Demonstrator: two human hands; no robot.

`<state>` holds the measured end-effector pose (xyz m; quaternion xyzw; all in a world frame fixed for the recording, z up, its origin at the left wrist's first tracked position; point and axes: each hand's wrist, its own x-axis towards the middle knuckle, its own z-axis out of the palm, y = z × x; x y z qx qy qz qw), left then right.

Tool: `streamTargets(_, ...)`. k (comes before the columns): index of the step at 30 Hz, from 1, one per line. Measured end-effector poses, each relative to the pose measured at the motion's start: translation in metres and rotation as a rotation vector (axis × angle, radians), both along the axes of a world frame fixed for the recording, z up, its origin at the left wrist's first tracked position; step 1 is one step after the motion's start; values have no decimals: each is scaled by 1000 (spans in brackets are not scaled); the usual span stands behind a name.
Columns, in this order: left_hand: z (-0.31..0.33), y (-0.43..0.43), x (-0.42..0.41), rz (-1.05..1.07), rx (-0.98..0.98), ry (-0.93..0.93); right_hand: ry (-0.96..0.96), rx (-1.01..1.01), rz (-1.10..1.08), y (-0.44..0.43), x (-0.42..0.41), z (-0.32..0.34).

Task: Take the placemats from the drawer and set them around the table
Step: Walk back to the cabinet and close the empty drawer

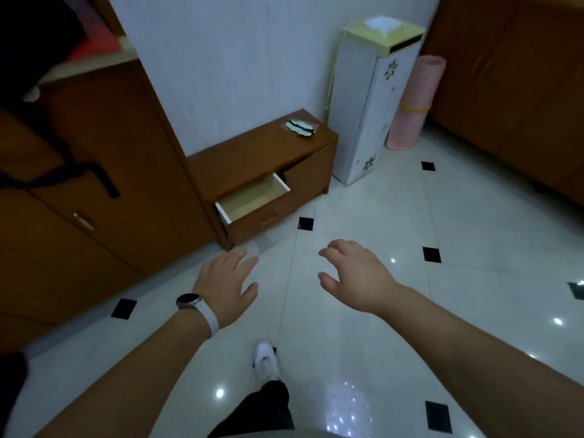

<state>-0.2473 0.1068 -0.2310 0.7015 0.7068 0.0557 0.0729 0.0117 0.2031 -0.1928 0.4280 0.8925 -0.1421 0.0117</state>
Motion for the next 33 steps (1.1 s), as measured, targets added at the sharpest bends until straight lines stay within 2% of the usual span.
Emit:
streamTargets(10, -33, 126, -114, -59, -41, -34, -88, -24, -50, 110, -95, -5)
streamTargets(19, -92, 203, -172, 14, -208, 15, -100, -101, 3, 177, -153, -57)
streamTargets(24, -152, 252, -185, 29, -183, 28, -42, -137, 11, 235, -179, -123)
streamTargets(33, -306, 324, -205, 71, -130, 6, -53, -143, 136, 323, -221, -302)
